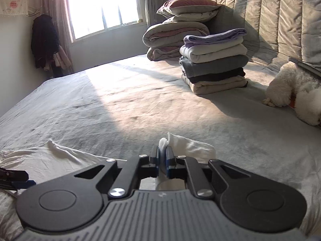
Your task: Fold clothes
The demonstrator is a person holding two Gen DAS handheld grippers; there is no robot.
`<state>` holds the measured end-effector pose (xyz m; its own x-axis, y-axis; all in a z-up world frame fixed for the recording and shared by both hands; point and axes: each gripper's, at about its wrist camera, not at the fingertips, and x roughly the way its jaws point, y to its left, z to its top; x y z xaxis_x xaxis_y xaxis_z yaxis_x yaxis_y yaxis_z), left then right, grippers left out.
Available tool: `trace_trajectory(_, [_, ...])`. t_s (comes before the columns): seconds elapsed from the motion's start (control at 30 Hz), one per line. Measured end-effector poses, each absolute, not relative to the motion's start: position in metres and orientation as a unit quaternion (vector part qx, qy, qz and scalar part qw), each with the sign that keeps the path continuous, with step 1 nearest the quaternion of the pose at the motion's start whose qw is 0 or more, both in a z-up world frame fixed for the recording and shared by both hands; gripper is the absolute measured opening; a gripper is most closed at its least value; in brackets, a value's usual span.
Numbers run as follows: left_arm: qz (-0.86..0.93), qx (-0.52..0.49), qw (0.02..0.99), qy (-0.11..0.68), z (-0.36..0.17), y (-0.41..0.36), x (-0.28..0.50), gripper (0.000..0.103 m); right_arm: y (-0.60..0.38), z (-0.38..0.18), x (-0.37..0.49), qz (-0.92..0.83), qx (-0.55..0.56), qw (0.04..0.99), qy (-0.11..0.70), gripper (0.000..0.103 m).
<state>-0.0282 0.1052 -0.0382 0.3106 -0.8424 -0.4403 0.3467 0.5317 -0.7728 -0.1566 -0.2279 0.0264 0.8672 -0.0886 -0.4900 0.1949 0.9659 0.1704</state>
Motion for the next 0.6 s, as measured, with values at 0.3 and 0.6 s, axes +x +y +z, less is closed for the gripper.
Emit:
trace_trajectory(0.3, [-0.400, -0.390, 0.696, 0.451, -0.053, 0.124, -0.018, 0.070, -0.117, 0.021, -0.117, 0.076, 0.083, 0.953, 0.282, 0.008])
trace_trajectory(0.6, [-0.375, -0.428, 0.684, 0.457, -0.057, 0.125, -0.012, 0.058, -0.060, 0.022, -0.119, 0.148, 0.073, 0.943, 0.288, 0.008])
